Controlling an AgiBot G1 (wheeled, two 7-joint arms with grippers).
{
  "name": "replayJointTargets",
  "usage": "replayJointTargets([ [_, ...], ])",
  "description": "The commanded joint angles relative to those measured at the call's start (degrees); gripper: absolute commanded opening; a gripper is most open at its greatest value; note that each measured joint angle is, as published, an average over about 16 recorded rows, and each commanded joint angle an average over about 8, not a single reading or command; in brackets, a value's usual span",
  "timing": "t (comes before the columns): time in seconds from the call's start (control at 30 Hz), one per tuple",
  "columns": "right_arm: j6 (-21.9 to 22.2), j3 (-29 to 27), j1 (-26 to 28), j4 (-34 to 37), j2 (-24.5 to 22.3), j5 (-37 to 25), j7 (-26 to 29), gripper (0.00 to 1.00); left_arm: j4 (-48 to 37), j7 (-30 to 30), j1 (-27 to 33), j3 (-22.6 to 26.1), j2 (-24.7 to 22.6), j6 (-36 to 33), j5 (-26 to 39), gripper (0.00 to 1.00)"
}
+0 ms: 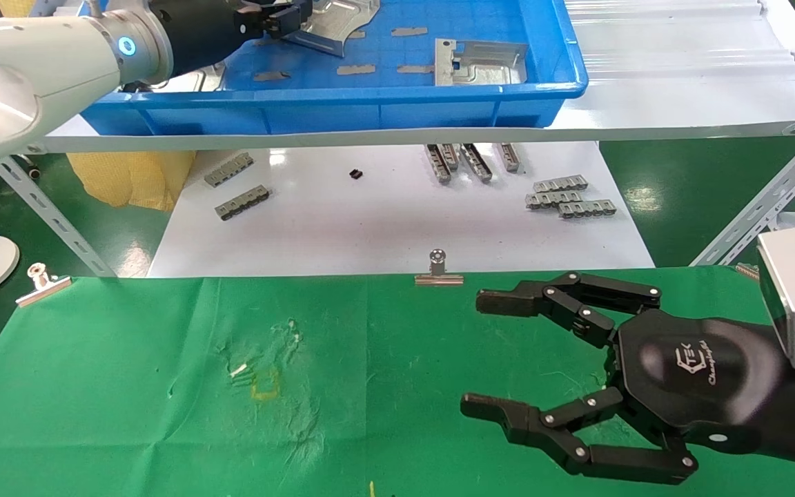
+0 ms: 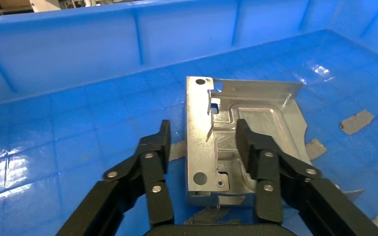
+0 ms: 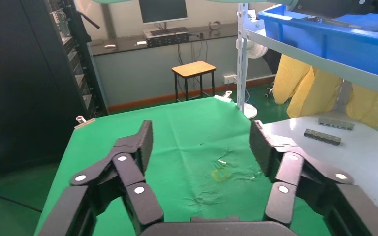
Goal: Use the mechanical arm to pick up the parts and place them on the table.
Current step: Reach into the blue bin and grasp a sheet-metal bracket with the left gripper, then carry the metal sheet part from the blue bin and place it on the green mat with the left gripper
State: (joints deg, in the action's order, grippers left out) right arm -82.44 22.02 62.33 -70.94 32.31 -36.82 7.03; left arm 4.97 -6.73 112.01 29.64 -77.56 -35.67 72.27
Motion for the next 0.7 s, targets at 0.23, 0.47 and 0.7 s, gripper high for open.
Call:
replayJointTargets([
  [0.23,0.0,0.0,0.0,0.0,0.0,0.0,0.0,1.0,1.2,1.4,-0.5,1.0,-0.1,0.9,0.1,0.0],
  [0.47,0.0,0.0,0.0,0.0,0.0,0.0,0.0,1.0,2.1,2.0,-0.6,1.4,-0.1,1.2,-0.8,0.0],
  [0.7,0.0,0.0,0.0,0.0,0.0,0.0,0.0,1.0,3.4,3.6,0.3,0.6,0.4,-0.6,-3.4,0.0],
])
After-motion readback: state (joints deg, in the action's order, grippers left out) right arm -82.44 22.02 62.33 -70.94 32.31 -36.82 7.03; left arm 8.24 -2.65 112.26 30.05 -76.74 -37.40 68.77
